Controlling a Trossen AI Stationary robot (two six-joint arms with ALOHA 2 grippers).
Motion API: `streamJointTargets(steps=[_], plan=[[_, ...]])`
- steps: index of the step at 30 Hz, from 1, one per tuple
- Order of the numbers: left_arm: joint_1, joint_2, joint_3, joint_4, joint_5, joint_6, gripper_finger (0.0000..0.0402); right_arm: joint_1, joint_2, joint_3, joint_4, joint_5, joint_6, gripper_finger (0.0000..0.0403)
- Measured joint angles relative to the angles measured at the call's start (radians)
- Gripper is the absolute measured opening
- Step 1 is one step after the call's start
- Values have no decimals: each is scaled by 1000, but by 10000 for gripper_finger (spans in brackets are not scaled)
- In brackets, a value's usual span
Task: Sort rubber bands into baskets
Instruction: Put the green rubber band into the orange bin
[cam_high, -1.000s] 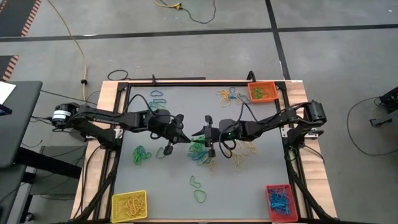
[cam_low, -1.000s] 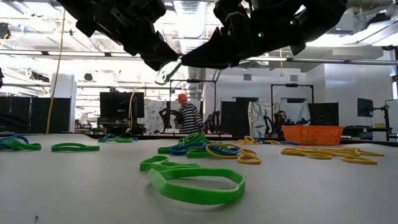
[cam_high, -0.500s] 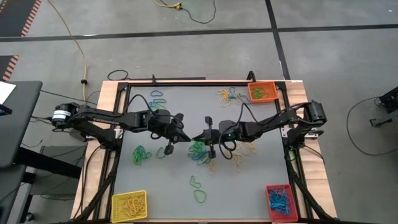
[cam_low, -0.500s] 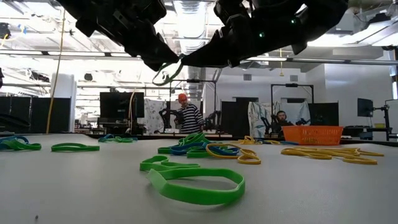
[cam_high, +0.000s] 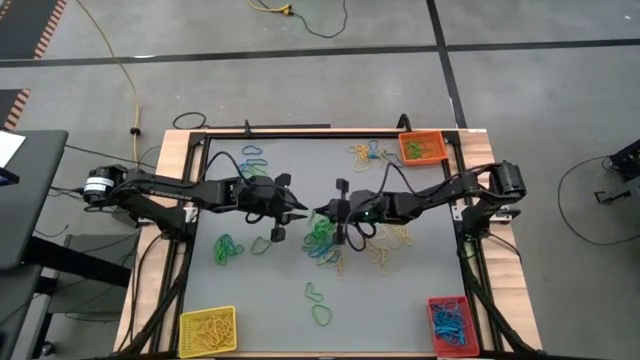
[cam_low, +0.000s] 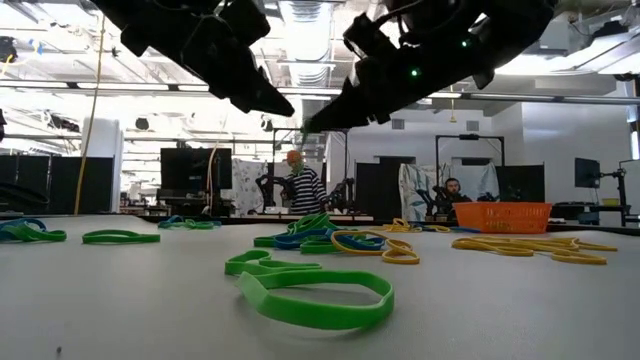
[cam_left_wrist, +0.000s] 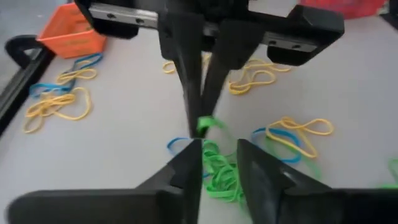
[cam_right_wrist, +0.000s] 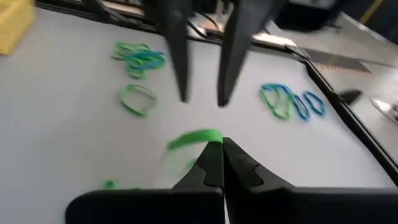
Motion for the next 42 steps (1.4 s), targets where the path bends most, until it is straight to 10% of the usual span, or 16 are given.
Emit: streamJointTargets(steps=[10,28,42], plan=[[0,0,0,-102,-66,0,167,-134,-165,0,-259,89,33,17],[0,-1,-78,-171,-53,-81,169,-673,-367,0,-786,172,133,17],[-3,-1,-106,-169,-47,-105,169,-814,-364,0,-1003,385,202,18]])
